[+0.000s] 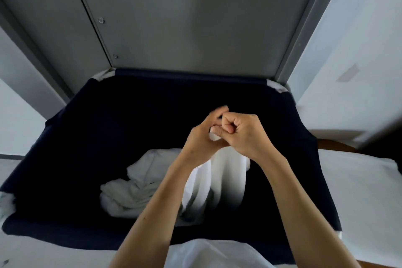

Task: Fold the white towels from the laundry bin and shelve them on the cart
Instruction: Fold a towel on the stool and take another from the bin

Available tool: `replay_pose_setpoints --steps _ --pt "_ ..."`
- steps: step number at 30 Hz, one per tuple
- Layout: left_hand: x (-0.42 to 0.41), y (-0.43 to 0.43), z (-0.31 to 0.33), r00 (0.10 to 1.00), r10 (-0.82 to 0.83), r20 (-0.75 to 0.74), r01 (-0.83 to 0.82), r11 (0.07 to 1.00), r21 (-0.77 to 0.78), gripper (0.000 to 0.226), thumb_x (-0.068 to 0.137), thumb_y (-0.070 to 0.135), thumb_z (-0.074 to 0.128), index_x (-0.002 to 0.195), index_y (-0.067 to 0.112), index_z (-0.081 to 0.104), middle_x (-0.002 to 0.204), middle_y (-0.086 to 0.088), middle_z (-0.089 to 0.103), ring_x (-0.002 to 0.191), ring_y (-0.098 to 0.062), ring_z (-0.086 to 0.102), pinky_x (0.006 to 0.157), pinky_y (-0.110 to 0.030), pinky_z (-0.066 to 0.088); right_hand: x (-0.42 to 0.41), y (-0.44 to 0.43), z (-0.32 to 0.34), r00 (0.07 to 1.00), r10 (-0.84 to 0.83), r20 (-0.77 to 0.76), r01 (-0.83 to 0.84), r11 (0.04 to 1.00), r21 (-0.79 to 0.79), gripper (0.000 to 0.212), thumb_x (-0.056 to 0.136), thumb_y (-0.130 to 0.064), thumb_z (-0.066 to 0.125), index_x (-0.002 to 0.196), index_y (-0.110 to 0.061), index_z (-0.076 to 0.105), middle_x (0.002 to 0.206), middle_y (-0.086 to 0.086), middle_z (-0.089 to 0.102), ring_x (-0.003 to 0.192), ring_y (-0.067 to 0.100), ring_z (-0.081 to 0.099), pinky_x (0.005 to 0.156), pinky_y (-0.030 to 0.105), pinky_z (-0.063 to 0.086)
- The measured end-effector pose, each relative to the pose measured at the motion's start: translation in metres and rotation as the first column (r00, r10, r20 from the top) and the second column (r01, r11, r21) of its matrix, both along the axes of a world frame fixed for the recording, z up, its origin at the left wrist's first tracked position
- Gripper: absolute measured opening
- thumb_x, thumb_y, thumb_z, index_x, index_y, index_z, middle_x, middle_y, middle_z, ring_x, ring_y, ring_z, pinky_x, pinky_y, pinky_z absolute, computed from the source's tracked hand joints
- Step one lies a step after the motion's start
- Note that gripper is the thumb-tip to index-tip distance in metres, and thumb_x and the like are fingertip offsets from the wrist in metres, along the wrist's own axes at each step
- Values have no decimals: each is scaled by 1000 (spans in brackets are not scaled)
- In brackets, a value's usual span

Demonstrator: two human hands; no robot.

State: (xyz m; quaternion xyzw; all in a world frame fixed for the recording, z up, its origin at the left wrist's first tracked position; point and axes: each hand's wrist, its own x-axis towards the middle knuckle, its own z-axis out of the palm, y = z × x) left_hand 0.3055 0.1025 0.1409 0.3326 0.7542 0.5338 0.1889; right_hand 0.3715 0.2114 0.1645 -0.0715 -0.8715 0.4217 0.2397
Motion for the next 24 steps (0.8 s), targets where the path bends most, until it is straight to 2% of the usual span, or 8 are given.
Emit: replay_pose_setpoints --steps 1,3,7,11,13,16,20,24 --pt "3 1 1 999 41 -17 -41 999 5 31 77 14 73 85 40 60 70 31 59 68 12 54 64 -8 39 1 -1 0 1000 -11 -3 11 1000 -8 55 77 -8 74 53 -24 27 47 -10 34 50 12 39 48 13 32" --pt "6 2 -2 984 180 7 -180 982 54 38 83 10 66 56 35 53 50 18 49 49 1 43 51 -13 32 5 -1 -1 999 -34 -9 33 997 -74 45 77 -10 74 58 -23 36 55 -10 39 54 5 40 50 12 34" --pt "-8 -6 7 900 370 231 -419 881 222 29 89 8 56 62 12 47 58 1 40 55 -11 37 51 -27 31 12 2 -18 994 -66 92 83 977 -197 32 77 -14 75 90 -30 51 82 -14 54 68 0 48 62 10 41" --pt "-11 -10 24 965 168 199 -223 929 296 28 89 0 54 66 16 59 59 7 53 60 -10 48 54 -21 40 10 3 -29 995 -63 72 67 996 -56 51 80 -24 72 117 -45 43 114 -29 43 99 -7 44 82 7 37" --pt "-10 -8 26 961 186 203 -243 921 304 32 88 0 54 64 22 59 56 12 52 58 -5 48 53 -20 40 8 2 -21 996 -28 85 41 987 -153 35 81 -24 72 99 -46 51 103 -23 51 90 -8 48 78 11 40" --pt "-14 -6 22 901 346 262 -419 850 319 45 91 7 55 51 28 52 49 13 41 50 -3 37 48 -19 33 1 -1 -19 994 -23 110 52 964 -261 22 81 -19 71 72 -27 53 70 -7 53 60 2 47 56 16 39" --pt "-34 -12 20 731 529 430 -678 630 378 34 92 10 55 61 18 44 56 6 34 50 -3 32 47 -21 30 3 6 -33 956 -72 286 121 980 -157 31 83 -17 68 64 -23 44 58 -9 44 50 2 41 47 13 32" --pt "-50 -32 13 600 618 507 -799 482 359 37 93 15 54 59 18 39 56 7 35 49 -5 33 48 -23 31 18 22 -52 797 -132 590 145 989 25 20 85 -30 65 73 -21 53 68 -4 53 62 10 49 50 15 34"
